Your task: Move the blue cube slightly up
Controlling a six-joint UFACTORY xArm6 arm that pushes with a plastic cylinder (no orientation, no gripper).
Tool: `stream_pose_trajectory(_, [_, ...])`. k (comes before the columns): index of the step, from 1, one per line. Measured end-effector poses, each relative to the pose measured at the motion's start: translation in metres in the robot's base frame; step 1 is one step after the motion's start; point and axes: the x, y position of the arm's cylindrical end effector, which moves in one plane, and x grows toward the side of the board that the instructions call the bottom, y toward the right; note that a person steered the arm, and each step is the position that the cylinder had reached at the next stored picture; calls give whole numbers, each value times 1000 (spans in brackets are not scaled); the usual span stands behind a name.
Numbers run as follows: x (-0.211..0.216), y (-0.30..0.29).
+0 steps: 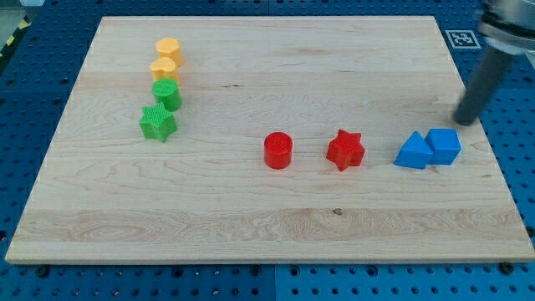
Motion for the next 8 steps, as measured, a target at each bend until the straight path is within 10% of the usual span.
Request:
stream_pose_trajectory(1, [79,14])
stream_pose_trajectory(3, [80,-37])
stream_pose_trajectory(8, [1,-89])
